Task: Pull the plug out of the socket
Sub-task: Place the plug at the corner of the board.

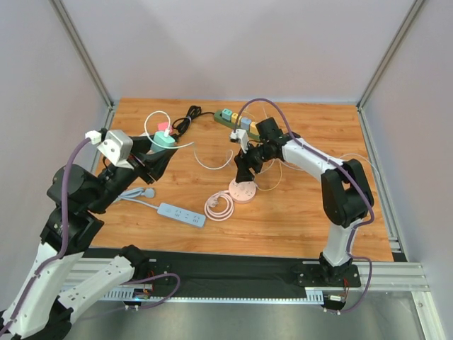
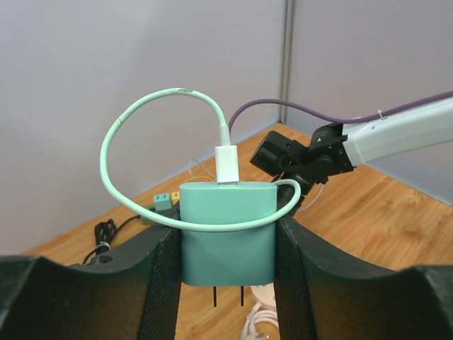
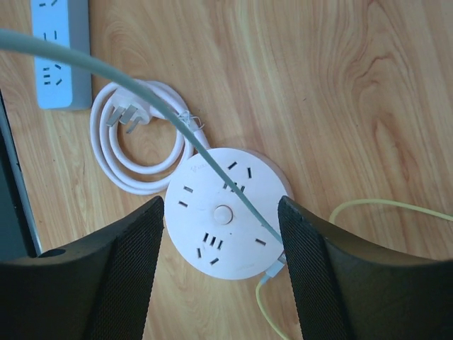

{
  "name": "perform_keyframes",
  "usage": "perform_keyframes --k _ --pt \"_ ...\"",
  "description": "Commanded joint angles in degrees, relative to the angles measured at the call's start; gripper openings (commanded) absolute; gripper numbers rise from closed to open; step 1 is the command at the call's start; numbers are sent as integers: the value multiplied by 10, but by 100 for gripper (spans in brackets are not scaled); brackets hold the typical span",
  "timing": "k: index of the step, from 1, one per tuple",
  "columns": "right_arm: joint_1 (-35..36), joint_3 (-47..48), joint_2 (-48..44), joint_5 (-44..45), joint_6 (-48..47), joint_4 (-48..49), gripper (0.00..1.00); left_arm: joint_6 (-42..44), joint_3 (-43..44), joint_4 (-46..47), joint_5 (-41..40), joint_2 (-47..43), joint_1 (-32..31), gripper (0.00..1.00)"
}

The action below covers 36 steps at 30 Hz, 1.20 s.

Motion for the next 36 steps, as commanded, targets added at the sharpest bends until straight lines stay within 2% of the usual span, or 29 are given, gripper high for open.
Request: perform_keyframes --k 1,2,3,4,5,6,8,10,12,14,17,21,24,29,36 --pt "2 45 -13 -28 16 10 66 34 41 -26 -28 -14 2 0" --pt "1 61 -13 -56 -7 -23 66 44 57 -33 -49 -19 3 0" --pt "0 89 -10 -129 -40 -134 67 54 65 -51 -61 -22 2 0" --pt "-1 149 0 -164 -73 -199 67 73 74 -58 -73 -24 2 0" --pt "-1 181 4 -194 -143 -259 67 82 89 -64 -88 -30 3 0" --pt "-2 206 8 -237 -168 -351 67 90 97 -76 -103 -31 3 0" --pt "-9 242 3 -263 -198 -396 67 115 115 -87 -126 -35 2 0" --pt "-13 232 -20 -259 -145 -351 68 126 120 -104 -137 -36 2 0" --pt "-13 190 -37 -200 -88 -253 70 127 114 -113 -138 -35 2 0" --pt "-13 144 -52 -159 -47 -201 72 112 95 -115 -123 -36 2 0" --pt "-13 117 -51 -101 -40 -158 72 96 70 -110 -104 -38 2 0" --pt "-12 23 -58 5 -62 -53 72 86 68 -105 -95 -38 2 0" --pt "-11 -11 -59 27 -74 -2 74 86 79 -111 -93 -38 3 0" --pt "5 14 -27 32 -82 -14 74 86 97 -128 -93 -39 2 0" --pt "28 30 -3 74 -51 35 73 79 112 -131 -92 -43 2 0"
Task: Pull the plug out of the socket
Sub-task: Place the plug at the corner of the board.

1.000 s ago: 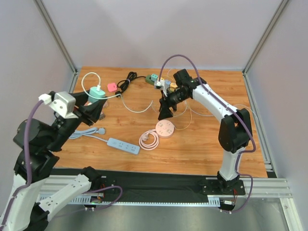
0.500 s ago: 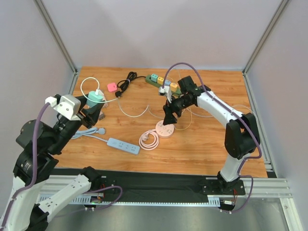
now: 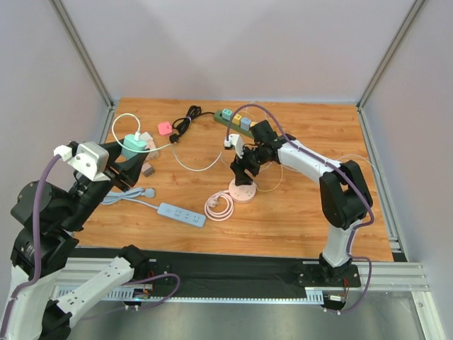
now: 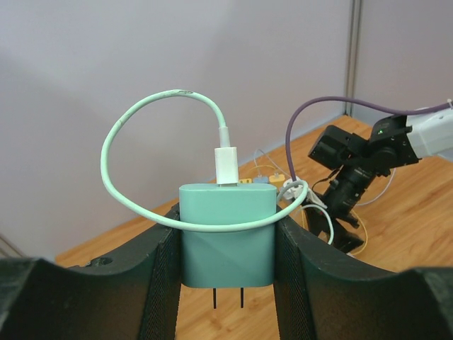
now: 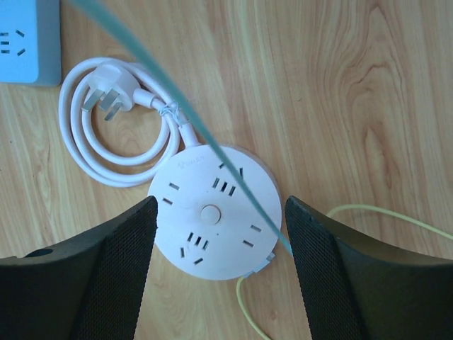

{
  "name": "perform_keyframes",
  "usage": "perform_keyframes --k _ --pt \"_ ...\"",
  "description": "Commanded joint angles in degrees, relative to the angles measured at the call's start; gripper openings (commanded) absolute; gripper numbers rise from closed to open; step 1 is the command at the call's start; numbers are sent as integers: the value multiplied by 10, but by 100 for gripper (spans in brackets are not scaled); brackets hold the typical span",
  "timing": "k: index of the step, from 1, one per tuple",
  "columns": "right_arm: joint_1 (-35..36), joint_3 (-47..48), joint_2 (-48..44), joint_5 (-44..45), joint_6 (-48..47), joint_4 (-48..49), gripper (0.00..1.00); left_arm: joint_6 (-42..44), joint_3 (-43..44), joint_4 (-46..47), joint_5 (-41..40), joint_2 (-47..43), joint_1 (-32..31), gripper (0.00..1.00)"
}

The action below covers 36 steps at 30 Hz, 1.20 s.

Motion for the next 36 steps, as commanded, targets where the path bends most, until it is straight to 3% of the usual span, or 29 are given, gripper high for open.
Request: perform_keyframes --k 1,5,8,12,13,15,18,20,24,26,31,36 --pt "5 31 7 24 16 52 73 -11 28 2 1 -5 3 0" --pt "12 54 28 62 31 62 72 -13 31 2 1 -5 3 0" --pt "17 70 60 85 42 46 65 -14 32 4 1 -5 2 0" --pt "17 79 63 91 58 5 38 -15 30 5 1 -7 2 0" --pt "17 78 60 90 62 -3 21 -16 25 5 1 -7 2 0" --pt "17 71 46 83 76 -24 0 -18 14 11 14 -8 2 0" --pt "8 69 33 15 153 -48 0 -37 -21 34 33 -8 2 0" --pt "-5 75 38 -118 232 -51 0 -57 -47 57 52 -3 2 0" --pt "-9 88 43 -245 377 -33 0 -71 -72 89 79 7 2 0" --pt "-8 113 34 -229 363 -40 0 -81 -71 93 86 12 2 0" --pt "0 183 33 -191 223 -108 0 -48 -62 72 51 -1 2 0" --pt "43 232 47 -150 195 -139 0 -38 -78 36 11 -12 2 0"
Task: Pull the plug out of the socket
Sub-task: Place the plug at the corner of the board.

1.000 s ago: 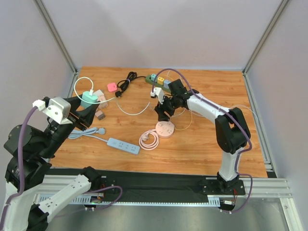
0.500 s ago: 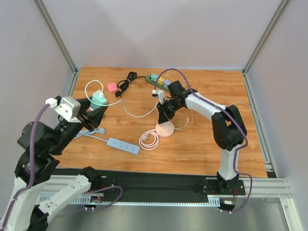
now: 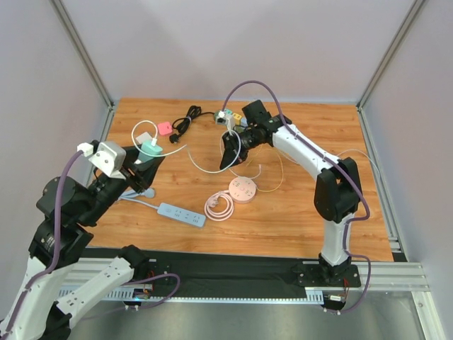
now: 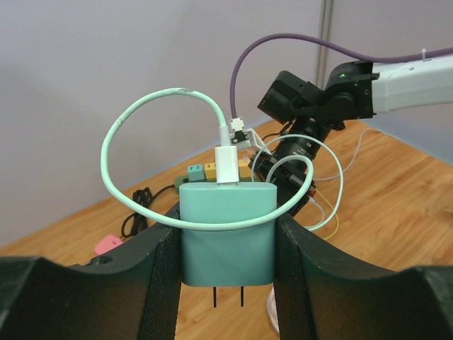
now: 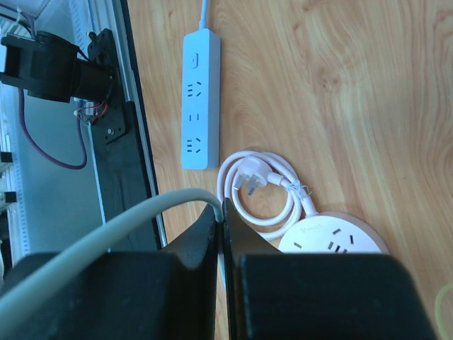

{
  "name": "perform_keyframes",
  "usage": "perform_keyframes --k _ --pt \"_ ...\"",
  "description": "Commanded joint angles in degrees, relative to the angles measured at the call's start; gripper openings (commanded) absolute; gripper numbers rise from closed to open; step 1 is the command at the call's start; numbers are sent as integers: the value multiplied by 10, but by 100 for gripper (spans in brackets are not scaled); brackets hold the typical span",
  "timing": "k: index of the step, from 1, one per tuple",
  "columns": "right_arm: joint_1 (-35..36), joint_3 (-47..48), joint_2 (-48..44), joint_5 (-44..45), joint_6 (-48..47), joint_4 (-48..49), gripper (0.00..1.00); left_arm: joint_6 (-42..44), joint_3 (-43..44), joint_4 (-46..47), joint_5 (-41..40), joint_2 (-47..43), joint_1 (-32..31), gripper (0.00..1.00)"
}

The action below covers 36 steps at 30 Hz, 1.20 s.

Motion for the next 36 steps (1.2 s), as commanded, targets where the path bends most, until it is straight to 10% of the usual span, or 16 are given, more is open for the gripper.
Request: perform_keyframes --k 1,13,20,36 --pt "39 48 -5 21 -29 -35 0 3 -17 -9 -35 -9 2 0" --pt "155 374 218 289 197 33 2 -159 -113 -21 -252 37 27 0" --pt "191 412 310 427 288 232 7 -252 -155 -9 -139 77 218 0" --pt "162 304 265 444 87 258 82 -359 -133 108 -57 282 443 0"
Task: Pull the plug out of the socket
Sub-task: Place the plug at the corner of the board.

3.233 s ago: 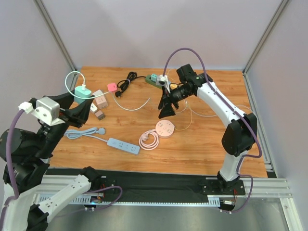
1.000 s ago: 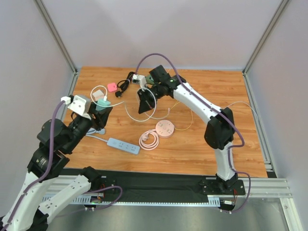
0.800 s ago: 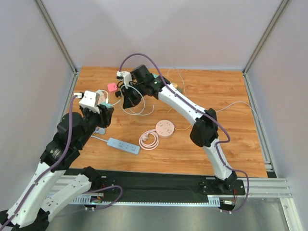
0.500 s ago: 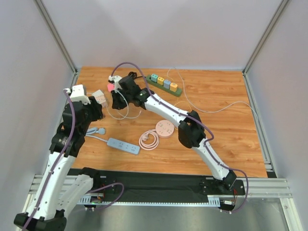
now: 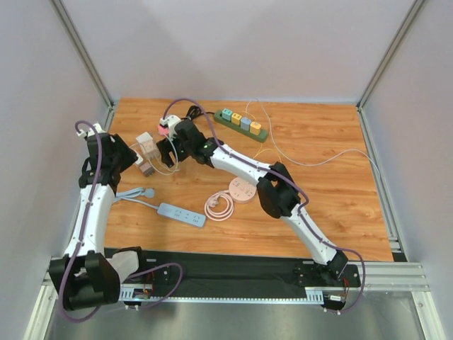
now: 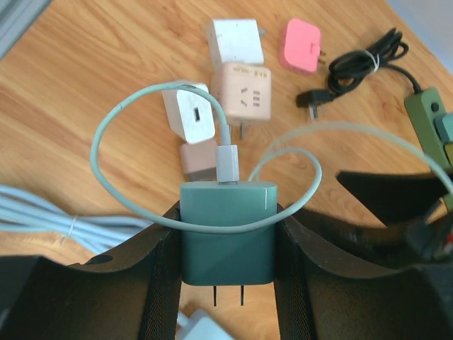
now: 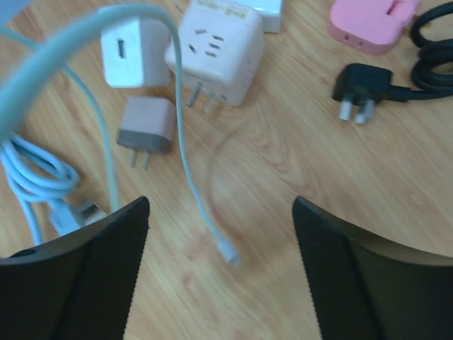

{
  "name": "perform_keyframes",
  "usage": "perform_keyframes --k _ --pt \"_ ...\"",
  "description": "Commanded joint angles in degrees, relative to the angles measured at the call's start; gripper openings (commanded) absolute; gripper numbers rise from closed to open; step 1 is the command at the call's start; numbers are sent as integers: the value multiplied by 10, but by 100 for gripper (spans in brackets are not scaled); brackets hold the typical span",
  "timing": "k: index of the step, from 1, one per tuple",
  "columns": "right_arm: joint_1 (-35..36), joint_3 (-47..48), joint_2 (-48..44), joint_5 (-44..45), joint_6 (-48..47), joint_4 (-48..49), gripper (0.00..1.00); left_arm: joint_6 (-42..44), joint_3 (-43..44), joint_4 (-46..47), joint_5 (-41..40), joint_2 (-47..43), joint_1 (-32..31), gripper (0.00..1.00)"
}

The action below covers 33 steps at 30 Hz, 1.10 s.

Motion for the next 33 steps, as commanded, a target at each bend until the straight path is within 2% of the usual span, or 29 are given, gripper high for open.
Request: perform_keyframes --k 1,3,4,7,11,14,18,23,25,29,33 --pt "-43 -38 -84 -46 -141 -34 87 -19 64 60 -4 29 12 0" --pt "-55 -66 -100 -105 -201 -101 100 -22 86 64 2 60 13 0" --pt "-57 -69 -107 -124 -264 -131 100 -22 93 69 12 69 14 0" --pt "-59 -78 -103 -107 -316 -206 100 -25 101 81 45 96 14 0" --pt "-59 -78 -87 -77 -313 -207 100 -14 93 93 79 105 14 0" --pt "-57 -34 -63 -57 -303 -221 100 -1 85 99 99 99 16 0" --pt "-55 22 -41 -34 -331 -262 100 -13 93 88 45 87 31 0" --pt "-61 -50 -83 -104 -400 -289 100 -118 123 88 28 72 109 0" --pt "-62 -69 -99 -112 -411 -290 100 -132 142 77 18 74 123 0" --pt "-73 -93 -131 -144 -397 -302 100 -140 177 66 -6 74 124 0" --pt "-93 -127 -202 -189 -371 -306 100 -151 174 71 -51 55 124 0"
